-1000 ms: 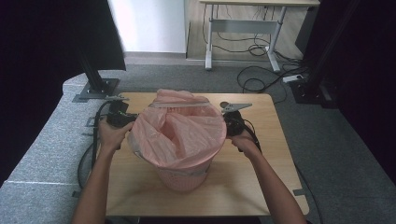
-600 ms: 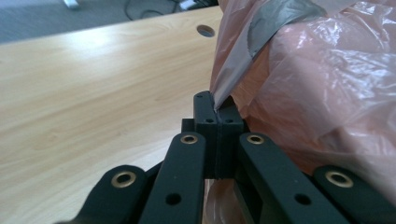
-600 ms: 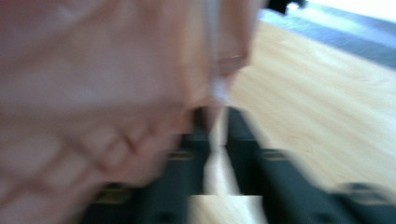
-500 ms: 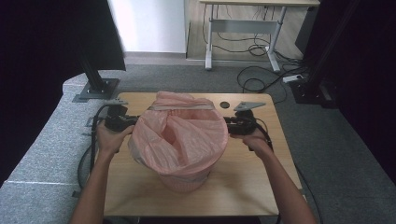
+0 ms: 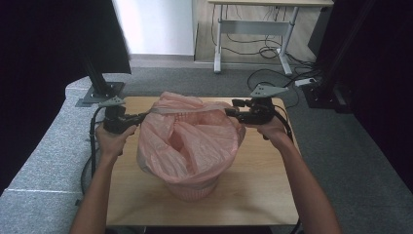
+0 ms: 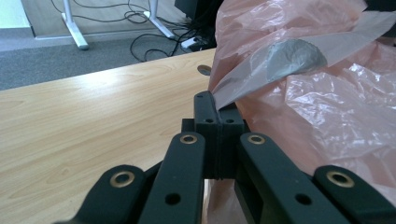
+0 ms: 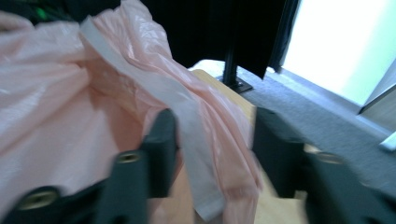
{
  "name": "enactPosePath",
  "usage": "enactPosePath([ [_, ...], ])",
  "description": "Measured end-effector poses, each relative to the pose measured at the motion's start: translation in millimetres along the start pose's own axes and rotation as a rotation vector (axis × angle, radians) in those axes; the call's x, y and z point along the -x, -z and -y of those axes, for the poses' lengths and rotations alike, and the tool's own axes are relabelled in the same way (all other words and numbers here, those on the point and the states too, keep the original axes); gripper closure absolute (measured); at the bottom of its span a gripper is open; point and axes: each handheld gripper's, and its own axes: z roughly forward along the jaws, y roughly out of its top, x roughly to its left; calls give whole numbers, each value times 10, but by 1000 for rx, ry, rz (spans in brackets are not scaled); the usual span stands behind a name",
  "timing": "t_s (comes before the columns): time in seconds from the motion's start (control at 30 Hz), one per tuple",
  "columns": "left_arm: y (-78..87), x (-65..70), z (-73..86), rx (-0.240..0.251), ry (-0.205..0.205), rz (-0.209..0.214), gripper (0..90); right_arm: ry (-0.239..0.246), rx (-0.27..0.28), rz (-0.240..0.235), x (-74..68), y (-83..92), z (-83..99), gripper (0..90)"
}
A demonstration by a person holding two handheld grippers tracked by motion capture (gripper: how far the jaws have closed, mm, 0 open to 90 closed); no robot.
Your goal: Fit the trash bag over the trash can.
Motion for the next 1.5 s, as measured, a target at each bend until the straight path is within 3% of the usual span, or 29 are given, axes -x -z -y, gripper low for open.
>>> enactPosePath([
  [0.1, -49, -20, -27, -11, -3, -16, 897, 12, -4, 24, 11, -122, -17, 801],
  [0.17, -99, -41, -30, -27, -6, -28, 897, 6, -4, 33, 55, -205, 10, 891],
  [0.27, -203, -78, -2, -65, -7, -29, 898, 2, -21, 35, 128, -349, 124, 896],
  [0.43, -300, -187, 42, -84, 44, 59, 898, -34, -14, -11, 144, -608, 334, 899],
  [0.47, -307, -214, 48, -83, 54, 73, 899, -59, 1, -27, 155, -644, 364, 899],
  [0.57, -331, -236, 53, -90, 57, 92, 899, -104, 13, -68, 170, -763, 443, 899],
  [0.73, -383, -263, 67, -122, 76, 100, 900, -131, -24, -86, 148, -949, 529, 899],
  [0.8, -397, -259, 74, -149, 65, 91, 900, -136, -49, -93, 135, -1017, 576, 899],
  [0.83, -401, -262, 83, -165, 65, 80, 900, -161, -53, -109, 139, -1039, 601, 899],
  [0.9, -416, -263, 122, -220, 51, 35, 900, -155, -93, -120, 114, -1089, 664, 899],
  [0.93, -420, -274, 158, -243, 43, 30, 900, -175, -101, -140, 115, -1103, 707, 899],
  [1.03, -340, -312, 256, -222, 63, 67, 900, -191, -119, -127, 149, -1072, 848, 898],
  [1.13, -260, -267, 321, -208, 48, 79, 899, -212, -140, -114, 191, -996, 970, 890],
  [1.17, -234, -246, 342, -201, 47, 85, 899, -221, -126, -98, 196, -954, 986, 833],
  [1.2, -221, -234, 352, -196, 48, 85, 898, -238, -104, -62, 206, -891, 983, 678],
  [1.23, -202, -219, 366, -189, 51, 86, 897, -252, -97, -36, 221, -848, 972, 595],
  [1.3, -158, -190, 394, -180, 50, 80, 895, -299, -55, 24, 257, -694, 926, 510],
  [1.4, -78, -151, 445, -156, 55, 81, 888, -325, 15, 100, 281, -398, 848, 404],
  [1.5, -13, -81, 503, -162, 42, 69, 880, -334, 41, 108, 236, -91, 826, 378],
])
